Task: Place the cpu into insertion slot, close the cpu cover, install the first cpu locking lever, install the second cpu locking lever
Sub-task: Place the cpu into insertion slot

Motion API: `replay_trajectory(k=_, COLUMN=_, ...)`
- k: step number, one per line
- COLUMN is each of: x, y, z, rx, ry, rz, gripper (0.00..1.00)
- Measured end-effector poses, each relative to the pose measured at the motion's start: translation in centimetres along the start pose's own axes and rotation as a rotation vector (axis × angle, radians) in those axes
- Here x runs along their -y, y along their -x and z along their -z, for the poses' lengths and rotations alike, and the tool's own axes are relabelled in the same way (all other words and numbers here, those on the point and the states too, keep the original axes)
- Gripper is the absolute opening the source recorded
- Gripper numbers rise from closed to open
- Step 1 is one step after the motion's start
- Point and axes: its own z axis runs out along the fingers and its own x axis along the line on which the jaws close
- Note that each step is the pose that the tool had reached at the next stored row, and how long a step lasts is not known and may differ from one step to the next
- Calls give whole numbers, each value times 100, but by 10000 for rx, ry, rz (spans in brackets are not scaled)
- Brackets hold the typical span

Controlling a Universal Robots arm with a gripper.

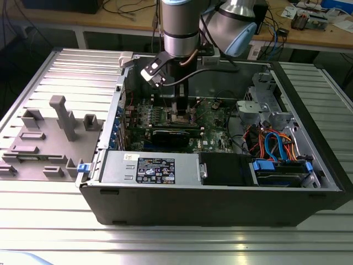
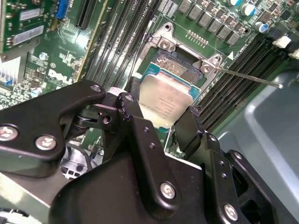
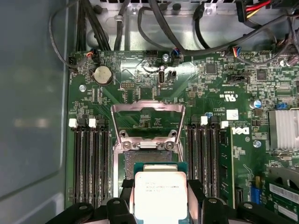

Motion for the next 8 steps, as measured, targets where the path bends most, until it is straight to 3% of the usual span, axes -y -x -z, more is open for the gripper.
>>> replay_trajectory(k=5, x=5, y=-45, z=-145, rx=-24, ry=0, rz=-2, gripper=54)
replay_trajectory(k=8, x=10, y=-77, z=-194, rx=-30, ry=0, rz=-3, gripper=54)
